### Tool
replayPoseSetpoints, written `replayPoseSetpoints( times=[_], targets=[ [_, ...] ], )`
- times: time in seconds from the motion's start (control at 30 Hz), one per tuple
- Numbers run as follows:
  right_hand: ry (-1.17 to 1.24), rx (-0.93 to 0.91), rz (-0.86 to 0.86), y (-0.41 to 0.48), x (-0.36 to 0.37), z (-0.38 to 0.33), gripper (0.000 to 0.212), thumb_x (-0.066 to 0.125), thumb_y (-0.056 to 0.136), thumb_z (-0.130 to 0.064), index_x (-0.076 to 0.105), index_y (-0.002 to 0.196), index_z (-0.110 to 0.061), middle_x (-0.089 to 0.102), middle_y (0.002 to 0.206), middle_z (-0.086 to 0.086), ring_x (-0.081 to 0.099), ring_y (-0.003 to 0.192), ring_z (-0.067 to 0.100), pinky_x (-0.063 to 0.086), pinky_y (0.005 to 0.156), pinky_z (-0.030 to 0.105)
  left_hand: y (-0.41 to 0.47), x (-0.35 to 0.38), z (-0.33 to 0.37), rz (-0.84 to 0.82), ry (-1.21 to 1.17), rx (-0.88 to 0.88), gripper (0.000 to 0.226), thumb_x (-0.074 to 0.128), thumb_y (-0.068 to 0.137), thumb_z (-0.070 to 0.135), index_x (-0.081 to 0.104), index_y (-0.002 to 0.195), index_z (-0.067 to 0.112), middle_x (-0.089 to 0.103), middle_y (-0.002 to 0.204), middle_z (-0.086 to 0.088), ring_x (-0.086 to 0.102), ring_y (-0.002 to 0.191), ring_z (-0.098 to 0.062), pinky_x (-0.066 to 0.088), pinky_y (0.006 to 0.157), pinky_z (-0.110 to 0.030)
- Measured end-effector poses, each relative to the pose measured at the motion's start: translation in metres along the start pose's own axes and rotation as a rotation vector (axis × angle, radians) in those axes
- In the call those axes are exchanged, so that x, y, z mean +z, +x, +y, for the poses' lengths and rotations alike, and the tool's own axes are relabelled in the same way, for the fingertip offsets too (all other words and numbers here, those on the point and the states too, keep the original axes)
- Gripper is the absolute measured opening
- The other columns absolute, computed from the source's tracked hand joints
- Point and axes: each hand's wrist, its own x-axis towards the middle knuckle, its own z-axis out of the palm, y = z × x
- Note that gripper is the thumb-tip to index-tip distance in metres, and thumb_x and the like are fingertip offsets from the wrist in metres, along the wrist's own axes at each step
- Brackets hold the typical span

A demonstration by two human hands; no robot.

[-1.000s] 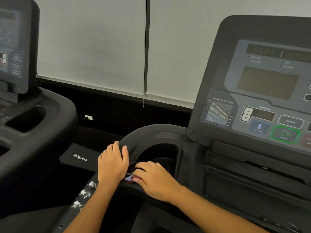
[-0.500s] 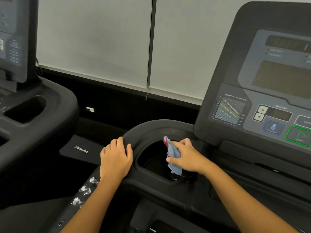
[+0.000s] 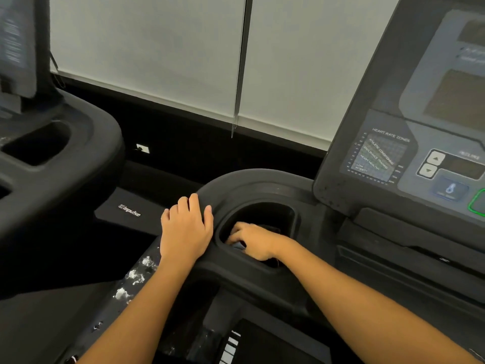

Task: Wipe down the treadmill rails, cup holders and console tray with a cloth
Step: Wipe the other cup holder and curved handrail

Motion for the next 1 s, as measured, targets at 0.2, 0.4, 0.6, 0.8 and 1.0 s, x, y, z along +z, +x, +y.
replayPoseSetpoints(
  times=[0.2, 0.4, 0.6, 0.8, 1.0],
  targets=[
    [-0.219, -0.048, 0.050, -0.003, -0.001, -0.005, 0.037, 0.047, 0.096, -0.017, 0.052, 0.133, -0.020, 0.040, 0.134, 0.008, 0.040, 0.117, 0.029, 0.037, 0.101, 0.039, -0.001, -0.001, 0.000, -0.009, 0.010, 0.009, 0.053, 0.028, 0.090, 0.039, 0.057, 0.112, 0.001, 0.063, 0.094, -0.016, 0.063, 0.076, -0.034, 0.050, 0.080, -0.049],
    [-0.509, 0.147, 0.209, -0.011, 0.011, 0.006, 0.038, 0.049, 0.094, -0.013, 0.046, 0.132, -0.013, 0.047, 0.128, 0.015, 0.049, 0.111, 0.034, 0.042, 0.091, 0.041, -0.003, -0.003, -0.001, -0.026, 0.008, 0.011, 0.056, 0.027, 0.090, 0.041, 0.057, 0.117, 0.002, 0.064, 0.101, -0.016, 0.065, 0.081, -0.034, 0.048, 0.083, -0.050],
    [-0.902, 0.377, 0.060, -0.008, 0.007, 0.004, 0.041, 0.049, 0.094, -0.021, 0.044, 0.132, -0.007, 0.057, 0.120, 0.010, 0.054, 0.110, 0.028, 0.037, 0.098, 0.038, -0.005, -0.005, -0.001, -0.026, -0.003, 0.010, 0.057, 0.027, 0.089, 0.040, 0.057, 0.119, 0.002, 0.065, 0.104, -0.017, 0.065, 0.084, -0.035, 0.047, 0.086, -0.051],
    [-0.734, 0.351, -0.295, -0.006, -0.020, -0.012, 0.037, 0.044, 0.095, -0.018, 0.052, 0.129, -0.009, 0.051, 0.126, 0.010, 0.053, 0.109, 0.029, 0.042, 0.091, 0.037, -0.006, -0.005, -0.002, 0.003, 0.018, 0.004, 0.056, 0.028, 0.089, 0.039, 0.060, 0.115, 0.001, 0.066, 0.100, -0.017, 0.065, 0.079, -0.035, 0.048, 0.084, -0.053],
    [-0.413, 0.296, -0.505, -0.020, -0.037, -0.025, 0.038, 0.057, 0.091, -0.029, 0.060, 0.116, -0.001, 0.061, 0.102, 0.009, 0.054, 0.079, 0.021, 0.045, 0.065, 0.029, -0.004, -0.003, -0.001, 0.009, 0.016, 0.016, 0.056, 0.028, 0.089, 0.039, 0.061, 0.113, 0.001, 0.066, 0.099, -0.018, 0.065, 0.078, -0.035, 0.047, 0.084, -0.054]
  ],
)
